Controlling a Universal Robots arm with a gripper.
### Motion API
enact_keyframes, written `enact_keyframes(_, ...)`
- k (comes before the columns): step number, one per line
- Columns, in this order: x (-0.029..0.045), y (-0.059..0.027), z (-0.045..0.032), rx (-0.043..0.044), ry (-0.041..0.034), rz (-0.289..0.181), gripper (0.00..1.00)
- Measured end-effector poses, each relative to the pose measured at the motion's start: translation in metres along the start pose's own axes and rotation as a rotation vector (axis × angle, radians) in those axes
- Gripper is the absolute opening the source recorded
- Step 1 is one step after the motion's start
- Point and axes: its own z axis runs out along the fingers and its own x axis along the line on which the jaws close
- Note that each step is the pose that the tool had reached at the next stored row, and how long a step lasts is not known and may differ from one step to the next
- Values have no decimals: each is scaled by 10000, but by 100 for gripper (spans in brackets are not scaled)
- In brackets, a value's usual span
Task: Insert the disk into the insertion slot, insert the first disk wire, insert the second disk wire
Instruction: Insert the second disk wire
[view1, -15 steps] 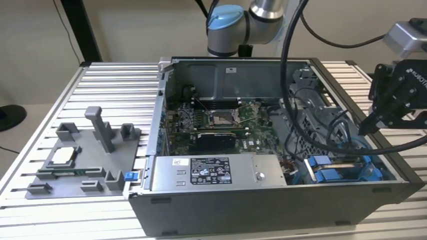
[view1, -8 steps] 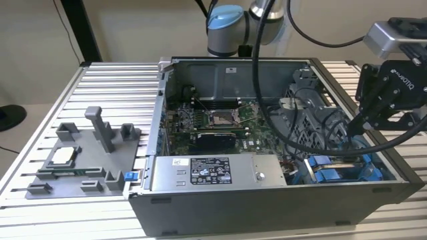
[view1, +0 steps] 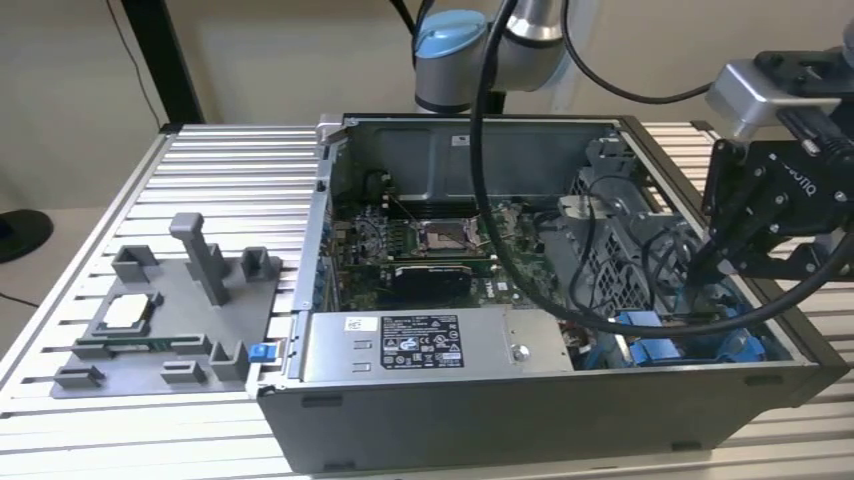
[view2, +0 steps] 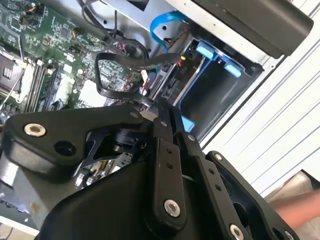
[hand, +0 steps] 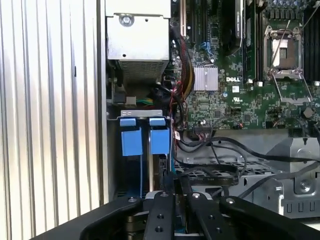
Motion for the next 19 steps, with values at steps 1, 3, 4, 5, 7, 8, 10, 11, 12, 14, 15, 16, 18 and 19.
enact_keyframes(1, 17, 17, 6, 58, -15, -7, 0)
enact_keyframes(3, 49, 42, 22, 148, -54, -20, 0)
enact_keyframes(4, 59, 43, 38, 173, -65, -24, 0)
enact_keyframes(5, 62, 42, 55, 183, -65, -25, 0)
enact_keyframes(7, 66, 40, 90, 191, -63, -29, 0)
enact_keyframes(8, 67, 34, 109, 191, -61, -33, 0)
enact_keyframes(10, 61, 12, 143, 190, -51, -63, 0)
enact_keyframes(11, 56, -2, 161, 191, -45, -86, 0)
enact_keyframes(12, 52, -18, 180, 194, -39, -112, 0)
enact_keyframes(14, 44, -37, 211, 211, -31, -166, 0)
enact_keyframes(15, 42, -38, 227, 232, -31, -190, 0)
enact_keyframes(16, 40, -39, 241, 259, -30, -212, 0)
enact_keyframes(18, 40, -40, 260, 345, -19, -236, 0)
enact_keyframes(19, 41, -40, 266, 393, -17, -245, 0)
